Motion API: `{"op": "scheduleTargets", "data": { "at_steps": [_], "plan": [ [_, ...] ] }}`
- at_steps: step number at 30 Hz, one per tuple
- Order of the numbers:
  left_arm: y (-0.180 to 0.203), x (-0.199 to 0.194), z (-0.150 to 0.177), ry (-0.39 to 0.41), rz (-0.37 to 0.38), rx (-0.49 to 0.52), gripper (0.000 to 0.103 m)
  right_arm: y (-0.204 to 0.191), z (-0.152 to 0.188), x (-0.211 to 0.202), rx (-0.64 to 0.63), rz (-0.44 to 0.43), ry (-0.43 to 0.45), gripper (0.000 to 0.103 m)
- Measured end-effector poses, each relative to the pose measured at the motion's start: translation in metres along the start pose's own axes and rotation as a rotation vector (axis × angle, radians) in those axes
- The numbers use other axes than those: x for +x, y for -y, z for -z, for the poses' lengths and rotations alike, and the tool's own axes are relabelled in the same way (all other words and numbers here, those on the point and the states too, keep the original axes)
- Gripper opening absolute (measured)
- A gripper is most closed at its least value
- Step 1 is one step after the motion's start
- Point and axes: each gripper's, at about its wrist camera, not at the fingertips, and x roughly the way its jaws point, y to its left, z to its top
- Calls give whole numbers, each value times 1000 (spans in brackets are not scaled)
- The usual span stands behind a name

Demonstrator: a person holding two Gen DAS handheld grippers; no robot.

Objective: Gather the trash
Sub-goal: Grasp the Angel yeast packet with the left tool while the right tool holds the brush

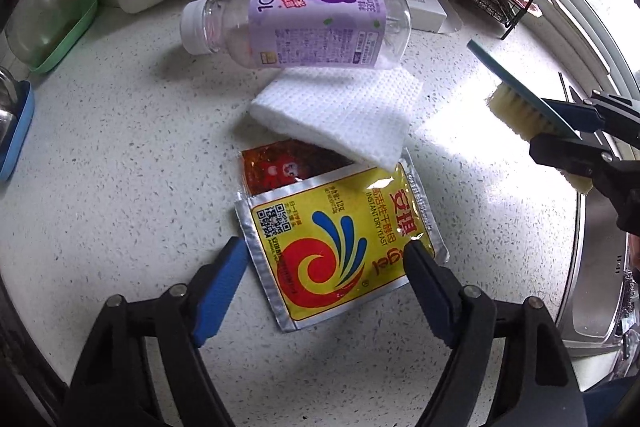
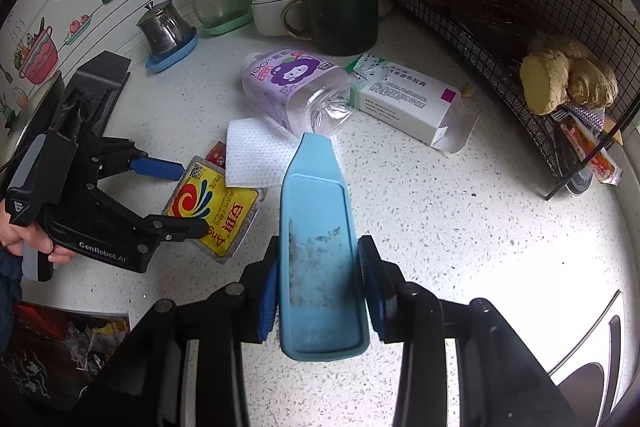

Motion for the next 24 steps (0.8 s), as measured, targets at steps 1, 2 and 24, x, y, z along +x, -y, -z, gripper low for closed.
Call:
{"op": "scheduleTargets", "data": {
  "at_steps": [1,2,24],
  "plan": [
    [0,-1,2,4,-5,-3,70,1,1,-1,2,-2,3,35],
    [2,-2,3,11,1,-5,65,1,1,-1,5,-5,4,35],
    [20,-22,22,40,-2,-74,0,-18,16,0,-6,-24,-9,35]
  ]
}}
